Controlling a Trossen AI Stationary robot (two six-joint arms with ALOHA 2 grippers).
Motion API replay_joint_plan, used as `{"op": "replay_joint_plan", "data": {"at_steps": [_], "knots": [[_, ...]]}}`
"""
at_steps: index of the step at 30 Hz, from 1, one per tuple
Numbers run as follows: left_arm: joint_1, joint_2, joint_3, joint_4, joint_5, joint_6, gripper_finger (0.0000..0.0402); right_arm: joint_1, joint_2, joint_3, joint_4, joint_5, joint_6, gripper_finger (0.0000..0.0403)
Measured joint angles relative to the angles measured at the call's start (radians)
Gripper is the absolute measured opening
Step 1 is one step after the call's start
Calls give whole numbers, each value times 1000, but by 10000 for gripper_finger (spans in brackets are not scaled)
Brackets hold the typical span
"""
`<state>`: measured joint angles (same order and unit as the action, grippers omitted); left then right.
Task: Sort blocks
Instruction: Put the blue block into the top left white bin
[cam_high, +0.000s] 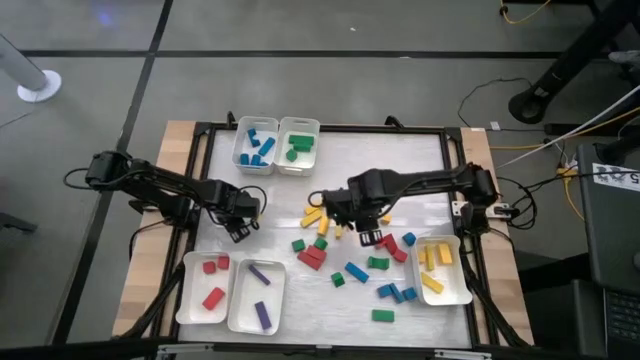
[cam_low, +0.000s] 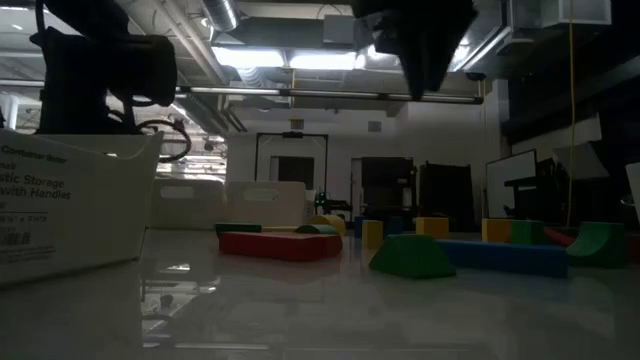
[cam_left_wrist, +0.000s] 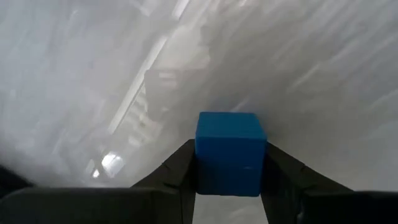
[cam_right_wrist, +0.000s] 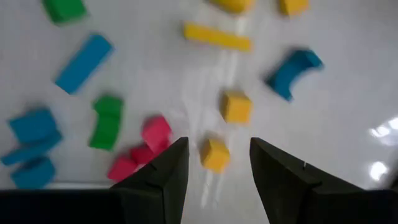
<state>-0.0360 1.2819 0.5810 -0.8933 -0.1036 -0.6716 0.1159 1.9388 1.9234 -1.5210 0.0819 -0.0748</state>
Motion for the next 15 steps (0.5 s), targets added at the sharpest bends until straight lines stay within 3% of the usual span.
{"op": "replay_joint_plan", "data": {"at_steps": [7,15], "knots": [[3,0,44,71,14,49,116,24,-39,-41,-50,167,99,170],[65,-18,164,88,15,175,116,24,-170,-263,-31,204,329,170]]}}
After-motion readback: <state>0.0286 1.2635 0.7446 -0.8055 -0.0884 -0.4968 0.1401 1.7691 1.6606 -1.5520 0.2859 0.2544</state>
